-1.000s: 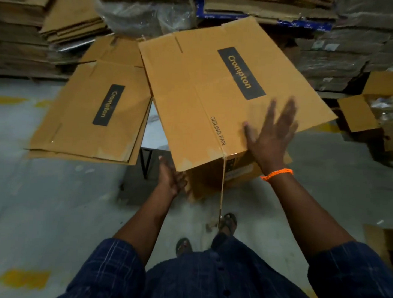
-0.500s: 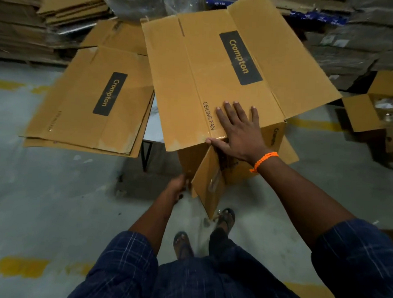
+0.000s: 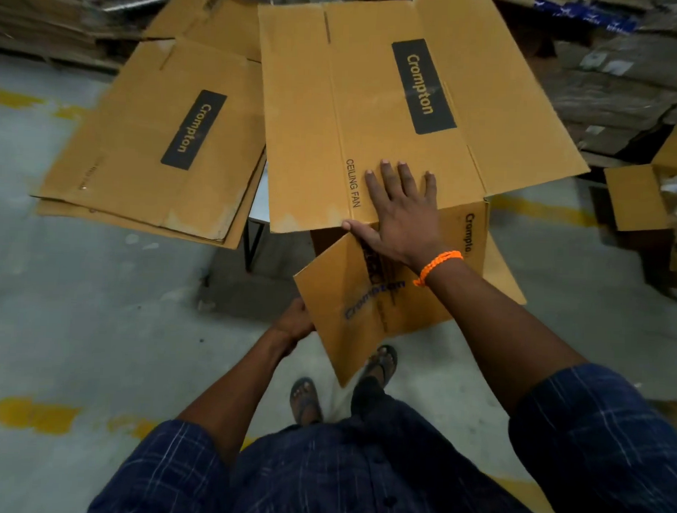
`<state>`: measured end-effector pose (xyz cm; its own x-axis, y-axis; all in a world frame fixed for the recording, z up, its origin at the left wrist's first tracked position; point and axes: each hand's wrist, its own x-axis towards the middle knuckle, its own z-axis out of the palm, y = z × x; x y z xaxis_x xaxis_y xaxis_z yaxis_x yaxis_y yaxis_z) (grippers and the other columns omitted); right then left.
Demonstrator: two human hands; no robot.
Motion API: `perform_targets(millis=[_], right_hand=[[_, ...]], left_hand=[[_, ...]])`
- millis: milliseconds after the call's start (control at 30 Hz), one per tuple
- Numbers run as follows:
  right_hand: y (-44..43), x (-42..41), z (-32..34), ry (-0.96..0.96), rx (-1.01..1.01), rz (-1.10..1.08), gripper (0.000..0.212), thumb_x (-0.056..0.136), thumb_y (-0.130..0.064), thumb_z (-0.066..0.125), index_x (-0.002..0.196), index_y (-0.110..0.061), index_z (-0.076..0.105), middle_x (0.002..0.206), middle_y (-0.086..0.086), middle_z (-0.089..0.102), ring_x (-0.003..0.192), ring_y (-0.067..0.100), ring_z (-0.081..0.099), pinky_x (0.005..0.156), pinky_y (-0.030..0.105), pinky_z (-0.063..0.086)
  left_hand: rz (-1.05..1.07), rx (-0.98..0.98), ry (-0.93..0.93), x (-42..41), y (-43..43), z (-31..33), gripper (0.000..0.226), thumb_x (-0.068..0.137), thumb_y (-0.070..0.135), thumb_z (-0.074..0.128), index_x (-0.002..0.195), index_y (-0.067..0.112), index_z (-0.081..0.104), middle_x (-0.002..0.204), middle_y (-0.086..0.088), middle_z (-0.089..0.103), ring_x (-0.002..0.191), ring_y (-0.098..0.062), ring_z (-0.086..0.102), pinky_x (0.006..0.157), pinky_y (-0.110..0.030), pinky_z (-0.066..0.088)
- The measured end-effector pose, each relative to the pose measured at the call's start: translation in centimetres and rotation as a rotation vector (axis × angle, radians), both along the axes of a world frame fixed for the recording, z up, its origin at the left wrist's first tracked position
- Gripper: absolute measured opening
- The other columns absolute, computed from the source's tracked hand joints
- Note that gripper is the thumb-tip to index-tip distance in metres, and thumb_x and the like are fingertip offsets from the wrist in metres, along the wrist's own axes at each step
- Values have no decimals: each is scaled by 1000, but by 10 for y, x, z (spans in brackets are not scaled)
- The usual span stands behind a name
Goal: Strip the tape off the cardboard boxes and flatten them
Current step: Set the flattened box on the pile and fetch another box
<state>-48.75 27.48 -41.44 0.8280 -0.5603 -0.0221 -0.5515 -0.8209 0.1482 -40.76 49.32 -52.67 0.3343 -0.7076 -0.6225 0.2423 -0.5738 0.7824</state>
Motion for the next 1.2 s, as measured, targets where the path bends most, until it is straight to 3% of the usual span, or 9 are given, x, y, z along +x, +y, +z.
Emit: perform_targets(millis=[167, 267, 600, 733, 833, 900, 1033, 1100, 1200], right_hand=[[-21, 23, -12, 32, 0, 114, 98, 89, -83, 14, 158, -14, 24, 163, 17, 25, 150, 38, 22, 116, 63, 15], [-48, 27, -10, 21, -15, 184, 98, 89, -82, 22, 158, -13, 22, 162, 18, 27, 150, 38, 22, 117, 62, 17], [-41, 15, -72, 80, 59, 46, 95, 91, -79, 22, 162, -17, 2, 169, 11, -7, 155, 35, -8, 115, 72, -1], [-51, -6, -52, -257, 194, -42, 99, 92, -71, 47, 162, -15, 4, 168, 14, -9, 155, 32, -9, 121, 62, -1], [-62, -65, -42, -723, 250, -499, 103, 83, -73, 61, 159, -16, 22, 166, 14, 13, 155, 28, 10, 122, 37, 10], [-71, -104, -44, -813, 483, -764, 92, 75, -77, 67, 139, -14, 50, 143, 12, 51, 138, 28, 44, 109, 29, 33], [-81, -141, -44, -408, 882, -806, 95, 59, -97, 57, 100, -12, 72, 96, 5, 74, 89, 26, 70, 79, 37, 56], [-82, -138, -45, -464, 1003, -797, 93, 64, -97, 51, 102, -16, 75, 99, 5, 75, 88, 23, 69, 74, 34, 52], [-92, -136, -54, -750, 1396, -810, 84, 74, -91, 49, 129, -30, 67, 124, 1, 71, 112, 21, 68, 99, 40, 51]], left_hand=[[96, 127, 74, -3, 8, -12, 22, 102, 9, 53, 114, -1, 70, 111, -24, 71, 85, -25, 66, 69, -30, 58], [144, 143, 165, -1, 12, -10, 30, 105, 12, 44, 98, 11, 74, 98, -10, 75, 90, -24, 66, 80, -34, 56], [107, 308, 262, 11, 8, -5, 28, 102, 13, 48, 80, 16, 67, 74, -1, 65, 65, -11, 58, 63, -22, 54], [299, 320, 305, 9, -10, 7, 22, 102, 14, 54, 83, 15, 64, 79, -4, 64, 68, -14, 59, 45, -20, 52], [419, 206, 323, 8, -21, 20, 20, 104, 21, 53, 90, 17, 66, 77, -4, 71, 73, -21, 62, 45, -25, 55], [494, 108, 259, 13, -28, 30, 25, 103, 35, 53, 91, 21, 70, 73, 1, 74, 76, -24, 63, 54, -30, 54], [728, -99, -16, 24, -48, 62, 57, 97, 72, 39, 123, 30, 67, 116, 5, 73, 110, -19, 68, 86, -35, 53], [666, -173, -278, 16, -61, 88, 66, 92, 69, 55, 145, 30, 47, 136, 6, 61, 121, -12, 60, 96, -33, 51], [569, -139, -537, 9, -90, 106, 84, 87, 34, 78, 154, 23, 28, 147, 3, 50, 125, -9, 49, 99, -21, 42]])
